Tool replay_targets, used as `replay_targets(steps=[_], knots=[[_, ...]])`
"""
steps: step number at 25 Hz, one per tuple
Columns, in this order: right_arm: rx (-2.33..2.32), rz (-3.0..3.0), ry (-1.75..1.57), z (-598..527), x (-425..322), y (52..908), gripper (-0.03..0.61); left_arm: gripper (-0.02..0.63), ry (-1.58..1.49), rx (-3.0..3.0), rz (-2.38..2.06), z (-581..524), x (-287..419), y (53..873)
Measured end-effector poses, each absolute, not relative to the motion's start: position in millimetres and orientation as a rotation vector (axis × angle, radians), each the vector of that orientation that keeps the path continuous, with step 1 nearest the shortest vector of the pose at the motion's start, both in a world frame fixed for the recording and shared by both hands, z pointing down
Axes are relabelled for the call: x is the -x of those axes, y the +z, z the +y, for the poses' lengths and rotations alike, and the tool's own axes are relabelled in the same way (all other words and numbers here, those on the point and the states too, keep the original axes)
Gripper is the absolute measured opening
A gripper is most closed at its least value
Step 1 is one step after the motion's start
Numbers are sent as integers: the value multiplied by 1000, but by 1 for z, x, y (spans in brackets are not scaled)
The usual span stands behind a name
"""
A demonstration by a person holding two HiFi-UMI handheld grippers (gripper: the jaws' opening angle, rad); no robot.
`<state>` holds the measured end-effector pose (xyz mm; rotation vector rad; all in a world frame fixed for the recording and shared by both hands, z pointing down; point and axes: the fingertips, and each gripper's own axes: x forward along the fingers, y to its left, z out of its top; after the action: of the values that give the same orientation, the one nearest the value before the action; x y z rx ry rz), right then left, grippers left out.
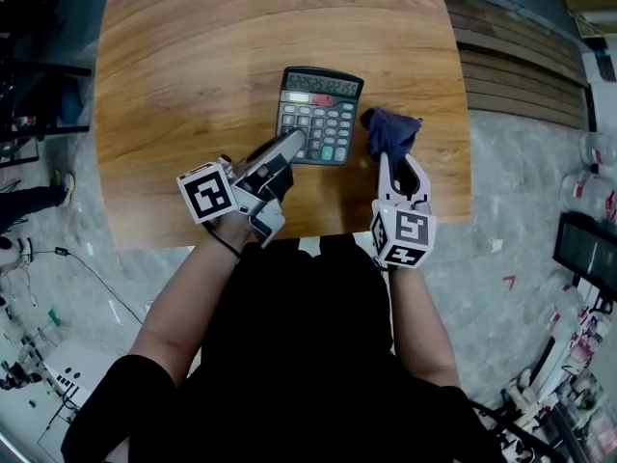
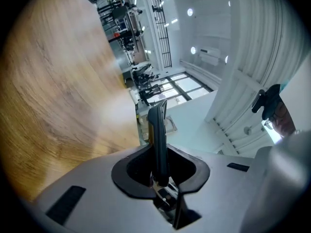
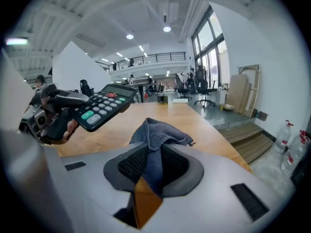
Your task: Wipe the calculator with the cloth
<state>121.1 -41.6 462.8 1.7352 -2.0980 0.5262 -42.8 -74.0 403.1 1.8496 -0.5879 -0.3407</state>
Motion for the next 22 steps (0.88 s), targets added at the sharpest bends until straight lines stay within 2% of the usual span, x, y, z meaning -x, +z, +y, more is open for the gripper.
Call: replay_targets(steps=[7,22], knots=[[-1758,-2187,299,-59,-117,436,77,69,-334,-1838,-509,-61,22,397],[-1493,-2461,8,-41,-25,412,77,69,-478,-1701,-417,-64,17,383]])
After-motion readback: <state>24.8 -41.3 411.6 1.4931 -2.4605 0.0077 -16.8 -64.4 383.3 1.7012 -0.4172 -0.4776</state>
